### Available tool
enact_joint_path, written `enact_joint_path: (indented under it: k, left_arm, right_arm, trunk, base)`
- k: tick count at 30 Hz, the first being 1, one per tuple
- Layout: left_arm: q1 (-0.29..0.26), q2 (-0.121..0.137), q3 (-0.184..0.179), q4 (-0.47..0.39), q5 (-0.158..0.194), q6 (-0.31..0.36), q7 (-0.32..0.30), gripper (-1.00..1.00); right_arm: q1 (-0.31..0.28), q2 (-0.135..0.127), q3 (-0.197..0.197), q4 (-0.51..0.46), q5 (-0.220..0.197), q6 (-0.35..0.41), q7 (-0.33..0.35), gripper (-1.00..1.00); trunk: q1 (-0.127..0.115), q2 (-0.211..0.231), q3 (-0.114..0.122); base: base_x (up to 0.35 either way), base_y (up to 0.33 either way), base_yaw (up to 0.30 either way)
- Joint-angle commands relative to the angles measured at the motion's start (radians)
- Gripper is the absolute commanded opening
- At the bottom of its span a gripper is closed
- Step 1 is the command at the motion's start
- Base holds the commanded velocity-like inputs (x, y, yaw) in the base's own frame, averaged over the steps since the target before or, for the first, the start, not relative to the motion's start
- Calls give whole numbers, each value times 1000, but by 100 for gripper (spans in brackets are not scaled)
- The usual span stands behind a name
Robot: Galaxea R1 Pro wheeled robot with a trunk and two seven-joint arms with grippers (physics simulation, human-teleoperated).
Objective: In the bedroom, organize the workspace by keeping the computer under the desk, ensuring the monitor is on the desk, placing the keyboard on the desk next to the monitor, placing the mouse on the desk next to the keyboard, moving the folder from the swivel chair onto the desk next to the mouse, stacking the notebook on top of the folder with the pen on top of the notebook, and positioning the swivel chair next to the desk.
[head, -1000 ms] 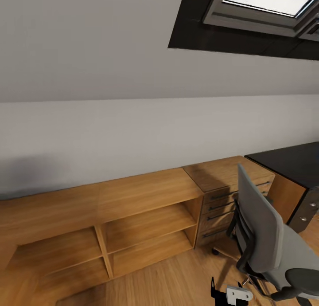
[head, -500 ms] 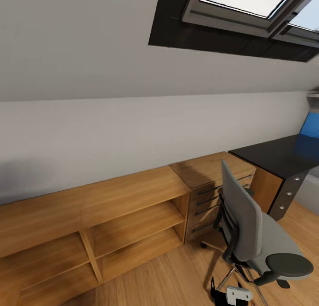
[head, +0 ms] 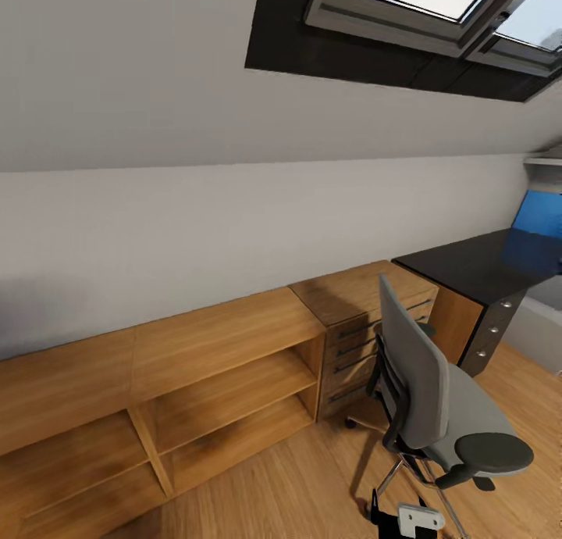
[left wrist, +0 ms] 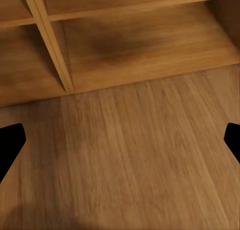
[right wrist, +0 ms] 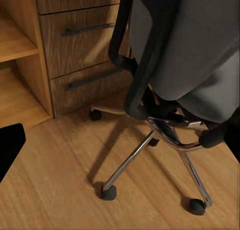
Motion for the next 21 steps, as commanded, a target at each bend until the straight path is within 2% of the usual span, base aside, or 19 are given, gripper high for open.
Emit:
enact_joint_path:
  k: [1, 21]
  left_arm:
    - [-1, 1, -9, -2, 2, -2, 9, 100]
    - [-1, 1, -9, -2, 2, -2, 9, 100]
  right_arm:
    - [-1, 1, 9, 2, -4, -2, -6, 100]
    - [-1, 1, 9, 2, -4, -2, -6, 100]
  trunk:
    - [0, -1, -3]
    - [0, -1, -32]
  base:
    - [0, 0, -103]
    - [0, 0, -102]
